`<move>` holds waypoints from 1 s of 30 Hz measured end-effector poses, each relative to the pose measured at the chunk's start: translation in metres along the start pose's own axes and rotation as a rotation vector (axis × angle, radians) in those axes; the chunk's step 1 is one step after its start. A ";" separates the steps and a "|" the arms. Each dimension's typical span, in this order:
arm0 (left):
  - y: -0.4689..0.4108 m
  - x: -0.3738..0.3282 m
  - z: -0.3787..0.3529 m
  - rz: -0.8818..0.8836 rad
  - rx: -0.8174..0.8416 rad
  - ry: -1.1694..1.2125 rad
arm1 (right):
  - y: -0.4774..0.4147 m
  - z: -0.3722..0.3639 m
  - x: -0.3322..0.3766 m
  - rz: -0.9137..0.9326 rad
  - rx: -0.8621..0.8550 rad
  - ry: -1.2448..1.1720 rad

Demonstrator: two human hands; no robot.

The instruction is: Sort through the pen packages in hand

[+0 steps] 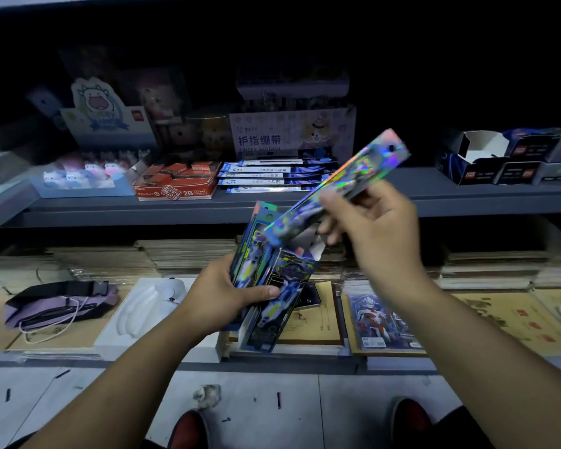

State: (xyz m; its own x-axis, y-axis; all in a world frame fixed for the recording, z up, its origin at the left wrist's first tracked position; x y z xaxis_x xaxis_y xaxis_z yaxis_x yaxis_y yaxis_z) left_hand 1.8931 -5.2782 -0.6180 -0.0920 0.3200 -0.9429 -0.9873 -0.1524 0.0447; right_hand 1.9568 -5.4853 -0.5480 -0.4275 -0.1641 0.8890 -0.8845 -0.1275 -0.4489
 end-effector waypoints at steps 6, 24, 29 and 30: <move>0.004 -0.005 -0.002 -0.014 -0.009 0.011 | -0.008 0.020 -0.006 -0.021 -0.095 0.125; 0.003 -0.006 -0.005 -0.052 0.026 -0.017 | -0.001 0.006 -0.021 0.004 0.229 0.607; 0.002 -0.003 -0.005 -0.090 0.022 -0.062 | 0.011 -0.009 -0.031 -0.037 0.464 0.794; 0.002 -0.003 -0.005 -0.091 0.025 -0.064 | 0.010 -0.009 -0.031 -0.031 0.430 0.787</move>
State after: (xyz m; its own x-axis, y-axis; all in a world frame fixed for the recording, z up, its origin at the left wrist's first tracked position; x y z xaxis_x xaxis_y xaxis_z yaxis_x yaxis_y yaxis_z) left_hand 1.8923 -5.2837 -0.6167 -0.0096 0.3910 -0.9203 -0.9948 -0.0974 -0.0309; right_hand 1.9599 -5.4731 -0.5789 -0.5487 0.5435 0.6352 -0.8190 -0.5019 -0.2781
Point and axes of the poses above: each hand's wrist, its own y-axis away from the middle knuckle, its own z-axis out of the back of the hand, x = y × z, the point moved 4 cm from there along -y, towards the middle knuckle, and after that the axes turned 4 degrees about y, right-handed, at the moved point
